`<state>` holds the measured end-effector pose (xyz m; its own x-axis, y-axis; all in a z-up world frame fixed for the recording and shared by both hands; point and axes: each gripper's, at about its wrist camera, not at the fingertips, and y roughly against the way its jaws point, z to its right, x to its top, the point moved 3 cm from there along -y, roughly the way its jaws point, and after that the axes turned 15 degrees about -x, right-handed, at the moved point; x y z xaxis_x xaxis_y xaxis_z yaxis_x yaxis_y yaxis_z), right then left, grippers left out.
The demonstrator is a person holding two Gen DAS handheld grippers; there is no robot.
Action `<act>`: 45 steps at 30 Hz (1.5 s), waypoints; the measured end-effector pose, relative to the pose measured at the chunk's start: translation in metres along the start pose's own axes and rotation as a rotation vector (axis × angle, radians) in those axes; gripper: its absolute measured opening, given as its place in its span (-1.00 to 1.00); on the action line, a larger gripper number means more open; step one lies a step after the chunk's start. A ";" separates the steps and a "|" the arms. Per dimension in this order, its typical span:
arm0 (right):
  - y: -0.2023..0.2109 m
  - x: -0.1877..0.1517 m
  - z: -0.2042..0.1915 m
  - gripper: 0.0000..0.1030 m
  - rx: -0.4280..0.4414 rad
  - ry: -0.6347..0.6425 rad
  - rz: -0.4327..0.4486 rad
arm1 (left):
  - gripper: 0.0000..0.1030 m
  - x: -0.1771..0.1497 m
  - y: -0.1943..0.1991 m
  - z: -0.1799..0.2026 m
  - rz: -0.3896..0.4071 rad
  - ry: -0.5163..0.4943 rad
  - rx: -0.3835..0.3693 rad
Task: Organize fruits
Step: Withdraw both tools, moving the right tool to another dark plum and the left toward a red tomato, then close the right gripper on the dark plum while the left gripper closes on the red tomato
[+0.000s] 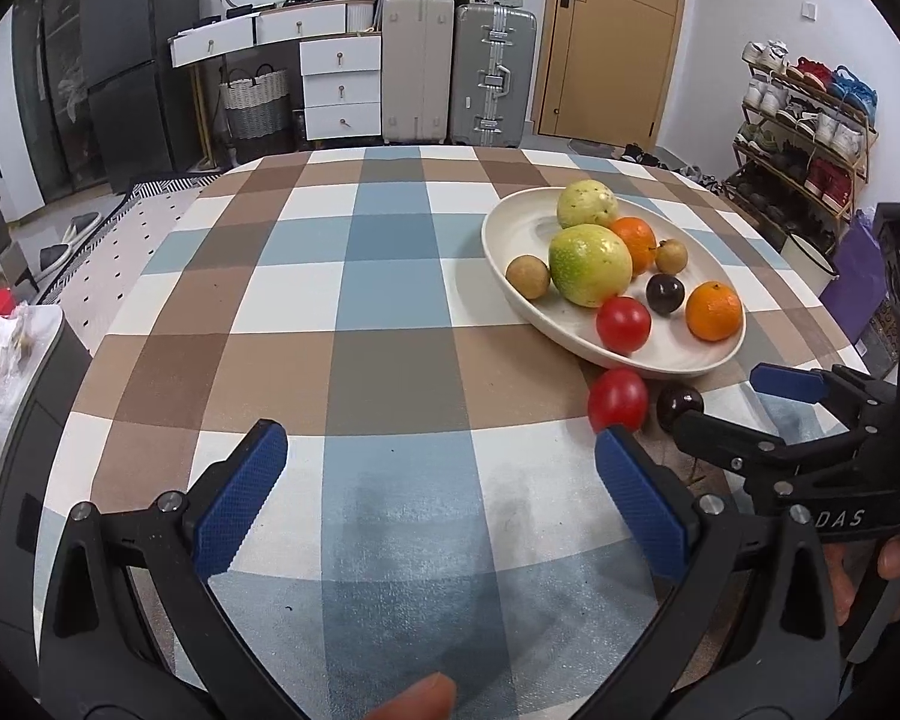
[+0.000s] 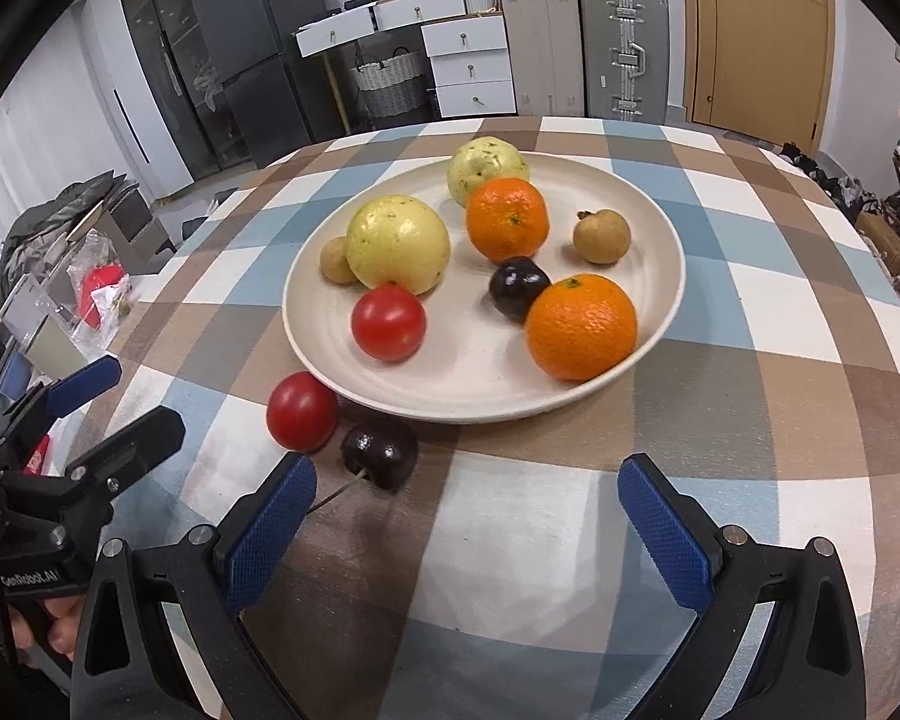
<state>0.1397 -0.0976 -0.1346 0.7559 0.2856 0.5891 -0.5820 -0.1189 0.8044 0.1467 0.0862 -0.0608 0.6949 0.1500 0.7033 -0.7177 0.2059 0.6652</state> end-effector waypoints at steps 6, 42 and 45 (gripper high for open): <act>-0.007 -0.001 -0.006 0.99 -0.093 0.058 0.000 | 0.99 -0.001 -0.003 0.002 -0.010 -0.007 0.004; 0.012 -0.010 -0.027 -0.47 0.058 0.159 0.047 | 0.99 -0.004 -0.014 0.006 -0.036 0.000 -0.020; 0.018 -0.014 -0.019 -0.47 0.079 0.152 0.056 | 0.99 -0.006 -0.014 0.009 -0.044 0.000 -0.027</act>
<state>0.1133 -0.0856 -0.1300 0.6653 0.4162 0.6199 -0.5922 -0.2115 0.7776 0.1526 0.0740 -0.0724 0.7257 0.1404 0.6735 -0.6850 0.2382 0.6885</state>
